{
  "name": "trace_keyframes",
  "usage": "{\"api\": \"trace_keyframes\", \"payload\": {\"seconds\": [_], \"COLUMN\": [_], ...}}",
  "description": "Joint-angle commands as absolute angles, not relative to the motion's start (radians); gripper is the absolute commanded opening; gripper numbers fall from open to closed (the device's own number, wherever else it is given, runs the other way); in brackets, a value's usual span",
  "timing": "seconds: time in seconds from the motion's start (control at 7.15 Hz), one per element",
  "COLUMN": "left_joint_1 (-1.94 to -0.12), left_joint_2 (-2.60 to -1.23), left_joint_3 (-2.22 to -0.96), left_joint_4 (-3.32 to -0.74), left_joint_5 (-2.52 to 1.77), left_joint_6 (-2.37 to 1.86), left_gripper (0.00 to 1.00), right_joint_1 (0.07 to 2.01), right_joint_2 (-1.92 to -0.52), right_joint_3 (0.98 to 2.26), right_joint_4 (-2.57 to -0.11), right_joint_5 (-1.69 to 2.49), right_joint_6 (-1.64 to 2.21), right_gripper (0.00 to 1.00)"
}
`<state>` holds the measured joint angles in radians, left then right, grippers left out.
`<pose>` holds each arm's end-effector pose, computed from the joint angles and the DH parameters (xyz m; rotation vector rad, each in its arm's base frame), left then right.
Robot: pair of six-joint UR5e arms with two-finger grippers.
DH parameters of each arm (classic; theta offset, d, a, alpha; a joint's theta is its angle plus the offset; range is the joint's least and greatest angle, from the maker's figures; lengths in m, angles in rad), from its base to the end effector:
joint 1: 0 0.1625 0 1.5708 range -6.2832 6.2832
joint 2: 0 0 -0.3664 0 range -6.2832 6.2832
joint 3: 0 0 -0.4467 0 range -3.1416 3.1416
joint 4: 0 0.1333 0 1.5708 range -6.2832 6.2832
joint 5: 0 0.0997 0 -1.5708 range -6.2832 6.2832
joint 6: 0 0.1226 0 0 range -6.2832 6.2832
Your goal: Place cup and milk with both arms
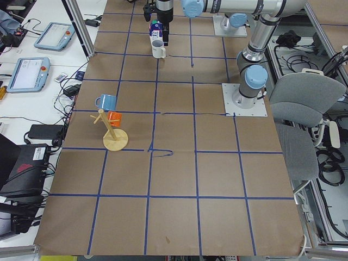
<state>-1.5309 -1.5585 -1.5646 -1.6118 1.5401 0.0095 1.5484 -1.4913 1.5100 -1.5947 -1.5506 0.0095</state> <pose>-0.1155 -0.5441 0.4124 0.0478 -3.1098 -0.0338 0.1228 -0.5790 0.3973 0.0497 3.1210 -0.0083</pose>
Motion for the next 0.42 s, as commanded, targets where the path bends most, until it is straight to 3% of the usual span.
{"api": "trace_keyframes", "payload": {"seconds": [0.0,0.28], "left_joint_1": [-1.531,-1.531], "left_joint_2": [-1.559,-1.559], "left_joint_3": [-1.565,-1.565], "left_joint_4": [-1.612,-1.611], "left_joint_5": [1.540,1.540], "left_joint_6": [0.011,0.009], "left_gripper": [1.00,1.00], "right_joint_1": [1.545,1.545], "right_joint_2": [-1.503,-1.505], "right_joint_3": [1.528,1.545], "right_joint_4": [-1.595,-1.600], "right_joint_5": [-1.549,-1.549], "right_joint_6": [-0.002,-0.002], "right_gripper": [1.00,1.00]}}
